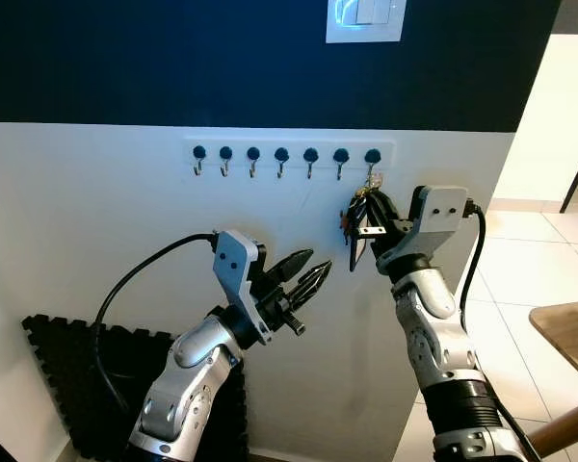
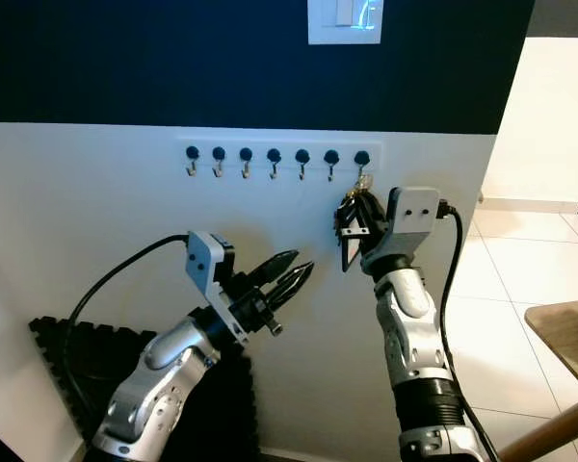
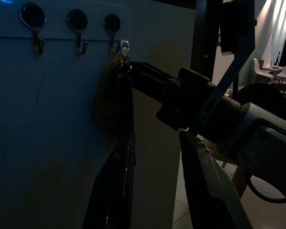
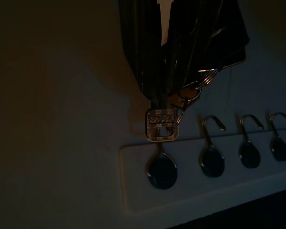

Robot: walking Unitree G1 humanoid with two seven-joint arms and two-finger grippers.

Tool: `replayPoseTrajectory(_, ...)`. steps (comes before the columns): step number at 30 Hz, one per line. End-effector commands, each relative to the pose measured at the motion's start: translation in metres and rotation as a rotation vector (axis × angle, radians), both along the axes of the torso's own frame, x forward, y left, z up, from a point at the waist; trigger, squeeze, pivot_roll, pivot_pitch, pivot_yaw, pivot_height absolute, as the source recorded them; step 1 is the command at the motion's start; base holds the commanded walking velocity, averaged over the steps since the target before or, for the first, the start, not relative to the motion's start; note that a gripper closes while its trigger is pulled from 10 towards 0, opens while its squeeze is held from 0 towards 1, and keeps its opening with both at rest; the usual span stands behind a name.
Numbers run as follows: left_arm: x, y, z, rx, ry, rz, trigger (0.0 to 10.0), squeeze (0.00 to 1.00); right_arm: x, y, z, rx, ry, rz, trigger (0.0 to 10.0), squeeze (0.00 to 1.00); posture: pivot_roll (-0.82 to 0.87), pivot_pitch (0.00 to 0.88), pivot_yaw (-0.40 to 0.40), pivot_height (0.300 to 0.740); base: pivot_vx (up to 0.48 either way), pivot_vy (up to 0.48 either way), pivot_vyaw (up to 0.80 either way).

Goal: Hang keys on a hook

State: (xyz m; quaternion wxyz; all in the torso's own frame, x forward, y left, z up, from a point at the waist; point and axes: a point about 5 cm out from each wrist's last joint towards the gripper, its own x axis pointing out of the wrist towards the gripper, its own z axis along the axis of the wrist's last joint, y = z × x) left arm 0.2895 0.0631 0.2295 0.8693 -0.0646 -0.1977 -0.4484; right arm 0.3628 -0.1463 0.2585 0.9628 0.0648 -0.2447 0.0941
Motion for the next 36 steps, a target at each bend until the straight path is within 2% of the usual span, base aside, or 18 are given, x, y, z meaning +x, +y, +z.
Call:
replayPoseTrajectory(1,0.000,0.000,-0.004,0.009,0.006,0.002,10.0,0.00,0.002,0.002,0.001,-0.008,0.013,0.016,10.0,0.00,0.01,0.059,0.018,0.740,0.000,0.000,0.00)
replayPoseTrajectory(6,0.000,0.000,-0.004,0.009,0.006,-0.001,10.0,0.00,0.003,0.002,0.000,-0.018,0.028,0.019,10.0,0.00,0.01,0.059,0.018,0.740,0.000,0.000,0.00)
replayPoseTrajectory(15,-0.001,-0.002,-0.006,0.014,0.015,-0.020,10.0,0.00,0.008,0.002,-0.018,-0.050,0.142,0.023,10.0,0.00,0.01,0.052,0.020,0.740,0.000,0.000,0.00)
replayPoseTrajectory(29,-0.001,-0.002,-0.006,0.017,0.016,-0.018,10.0,0.00,0.009,-0.003,-0.021,-0.058,0.170,-0.002,10.0,0.00,0.01,0.053,0.020,0.740,0.000,0.000,0.00)
replayPoseTrajectory(30,0.000,-0.002,-0.006,0.017,0.015,-0.018,10.0,0.00,0.009,-0.004,-0.020,-0.058,0.165,-0.005,10.0,0.56,0.01,0.055,0.020,0.740,0.000,0.000,0.00)
replayPoseTrajectory(31,0.000,-0.002,-0.006,0.017,0.015,-0.017,10.0,0.00,0.008,-0.004,-0.020,-0.059,0.162,-0.008,10.0,1.00,0.01,0.055,0.020,0.740,0.000,0.000,0.00)
replayPoseTrajectory(36,0.000,-0.001,-0.006,0.015,0.015,-0.017,10.0,0.00,0.008,-0.005,-0.017,-0.058,0.151,-0.017,10.0,1.00,0.01,0.056,0.021,0.740,0.000,0.000,0.00)
